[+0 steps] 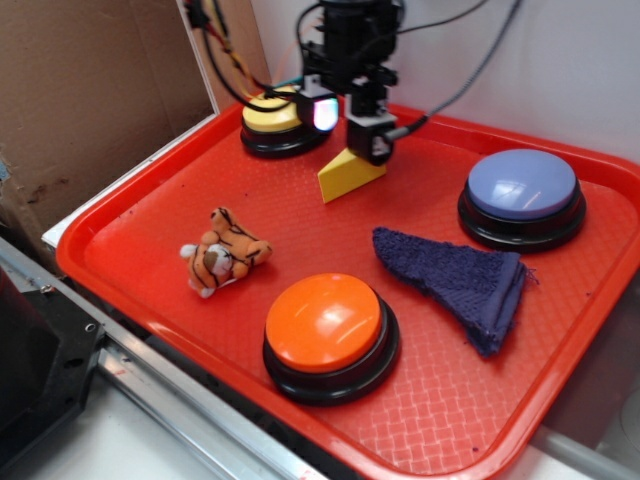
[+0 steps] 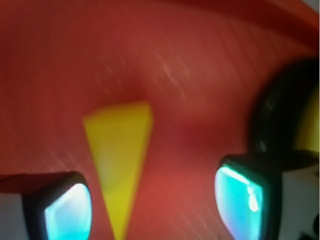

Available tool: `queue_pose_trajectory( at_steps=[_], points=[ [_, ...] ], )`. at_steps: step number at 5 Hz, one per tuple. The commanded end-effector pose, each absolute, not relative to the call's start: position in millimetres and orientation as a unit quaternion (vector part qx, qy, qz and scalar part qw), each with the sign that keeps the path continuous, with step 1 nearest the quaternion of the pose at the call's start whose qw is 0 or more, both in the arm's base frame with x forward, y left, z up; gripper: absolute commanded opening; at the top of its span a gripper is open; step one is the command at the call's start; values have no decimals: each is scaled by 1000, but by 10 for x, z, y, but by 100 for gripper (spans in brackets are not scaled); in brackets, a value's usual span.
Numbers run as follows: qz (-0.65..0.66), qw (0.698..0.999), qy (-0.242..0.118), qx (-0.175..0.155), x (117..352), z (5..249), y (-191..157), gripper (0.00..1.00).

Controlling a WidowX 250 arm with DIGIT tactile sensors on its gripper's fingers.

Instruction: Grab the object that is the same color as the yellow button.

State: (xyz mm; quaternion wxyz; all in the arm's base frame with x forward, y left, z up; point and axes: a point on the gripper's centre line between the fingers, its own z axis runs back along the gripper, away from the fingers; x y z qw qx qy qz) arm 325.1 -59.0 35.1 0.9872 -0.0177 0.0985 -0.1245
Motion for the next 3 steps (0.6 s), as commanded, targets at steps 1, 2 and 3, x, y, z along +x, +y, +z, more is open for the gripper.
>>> queue_pose_trajectory(
  at_steps=[1, 2, 3],
  points=[
    [-120, 982, 147, -5, 3373, 59, -673, 83],
    [-101, 979, 179, 1, 3276, -84, -604, 0],
    [-112, 981, 161, -6, 3257, 104, -572, 0]
  ],
)
